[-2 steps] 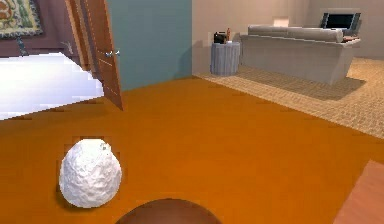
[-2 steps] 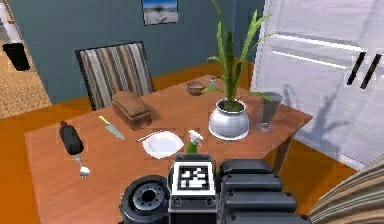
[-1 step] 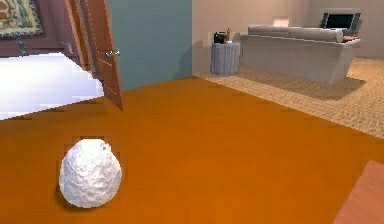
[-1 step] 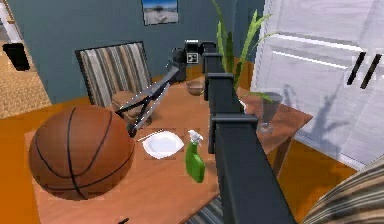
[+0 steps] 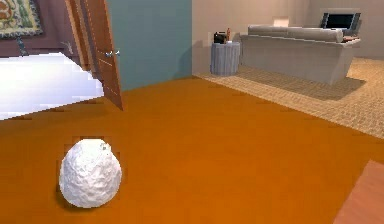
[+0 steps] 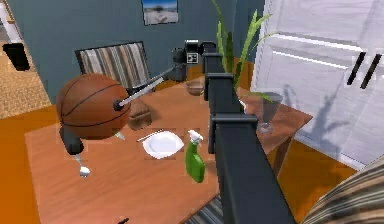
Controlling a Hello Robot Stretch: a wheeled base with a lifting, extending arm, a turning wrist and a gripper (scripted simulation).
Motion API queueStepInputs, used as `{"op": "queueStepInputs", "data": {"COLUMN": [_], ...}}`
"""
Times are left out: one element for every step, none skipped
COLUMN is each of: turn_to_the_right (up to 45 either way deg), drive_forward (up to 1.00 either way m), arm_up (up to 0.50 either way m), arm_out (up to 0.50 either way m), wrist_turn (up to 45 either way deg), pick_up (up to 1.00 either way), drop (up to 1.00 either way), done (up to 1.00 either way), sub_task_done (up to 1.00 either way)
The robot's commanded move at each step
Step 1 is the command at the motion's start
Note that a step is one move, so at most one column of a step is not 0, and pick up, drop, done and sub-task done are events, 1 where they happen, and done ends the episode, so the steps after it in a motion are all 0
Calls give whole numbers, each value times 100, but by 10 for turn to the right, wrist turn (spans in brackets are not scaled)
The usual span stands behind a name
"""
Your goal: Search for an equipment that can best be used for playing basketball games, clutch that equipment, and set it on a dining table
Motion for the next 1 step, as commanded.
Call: {"op": "queueStepInputs", "data": {"turn_to_the_right": [0], "drive_forward": [0], "arm_up": [0], "arm_out": [0], "wrist_turn": [450], "pick_up": [0], "drop": [0], "done": [0], "sub_task_done": [0]}}
